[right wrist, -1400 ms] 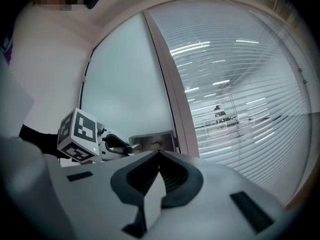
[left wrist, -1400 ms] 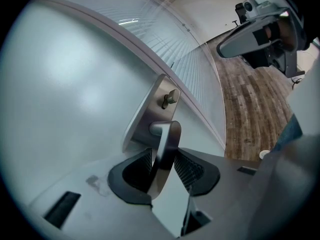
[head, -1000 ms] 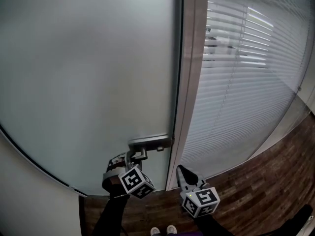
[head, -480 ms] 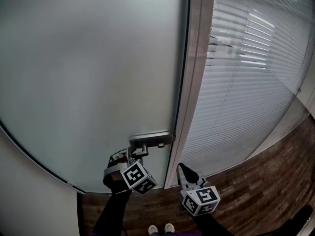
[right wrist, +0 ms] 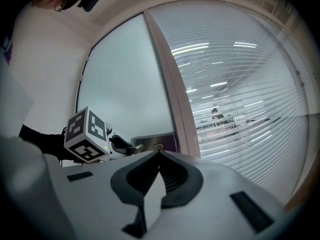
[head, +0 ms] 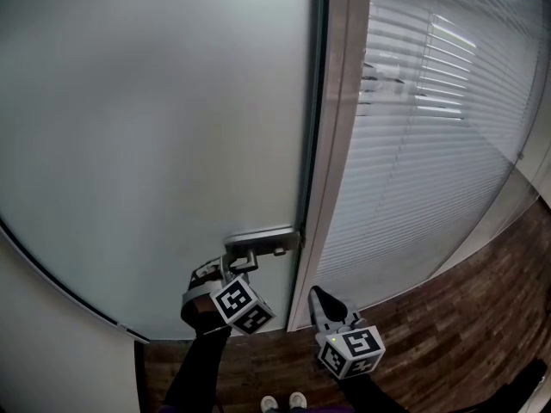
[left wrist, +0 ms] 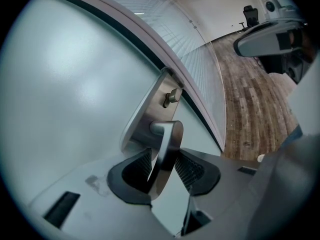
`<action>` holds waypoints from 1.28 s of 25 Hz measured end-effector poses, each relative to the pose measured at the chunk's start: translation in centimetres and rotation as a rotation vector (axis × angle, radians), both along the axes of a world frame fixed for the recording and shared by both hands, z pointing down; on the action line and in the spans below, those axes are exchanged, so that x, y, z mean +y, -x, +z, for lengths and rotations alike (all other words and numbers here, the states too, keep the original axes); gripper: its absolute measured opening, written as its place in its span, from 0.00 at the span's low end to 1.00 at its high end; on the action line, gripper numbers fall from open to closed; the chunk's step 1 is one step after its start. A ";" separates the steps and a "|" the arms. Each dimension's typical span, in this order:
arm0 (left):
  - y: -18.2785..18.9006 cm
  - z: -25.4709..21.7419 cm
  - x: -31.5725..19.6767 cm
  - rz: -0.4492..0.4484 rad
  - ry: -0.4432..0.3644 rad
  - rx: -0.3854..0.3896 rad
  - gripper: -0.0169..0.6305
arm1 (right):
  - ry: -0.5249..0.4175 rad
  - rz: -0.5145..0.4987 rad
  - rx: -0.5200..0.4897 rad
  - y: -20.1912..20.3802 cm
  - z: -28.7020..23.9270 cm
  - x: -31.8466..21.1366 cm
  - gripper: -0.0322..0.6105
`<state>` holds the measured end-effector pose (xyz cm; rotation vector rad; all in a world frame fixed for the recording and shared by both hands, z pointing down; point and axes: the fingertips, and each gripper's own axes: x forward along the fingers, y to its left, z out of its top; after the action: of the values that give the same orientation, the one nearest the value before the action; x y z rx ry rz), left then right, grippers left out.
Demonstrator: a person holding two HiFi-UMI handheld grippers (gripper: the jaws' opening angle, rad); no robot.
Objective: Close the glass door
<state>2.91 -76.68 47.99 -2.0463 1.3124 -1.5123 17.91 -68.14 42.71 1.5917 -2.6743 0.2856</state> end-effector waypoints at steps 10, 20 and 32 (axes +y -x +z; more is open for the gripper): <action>-0.5 -0.4 0.2 0.026 -0.048 0.006 0.24 | -0.003 0.005 -0.004 0.3 -0.2 -0.2 0.04; -0.5 -0.4 1.9 0.097 -0.101 0.007 0.37 | -0.003 -0.006 0.001 0.7 0.0 0.5 0.04; 2.2 -6.5 8.6 -0.186 -0.350 0.915 0.37 | -0.014 -0.069 -0.002 4.1 -0.7 0.9 0.04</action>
<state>0.76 -68.07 41.53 -2.4818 1.9244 -0.2689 13.76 -67.25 42.01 1.4997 -2.7317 0.2681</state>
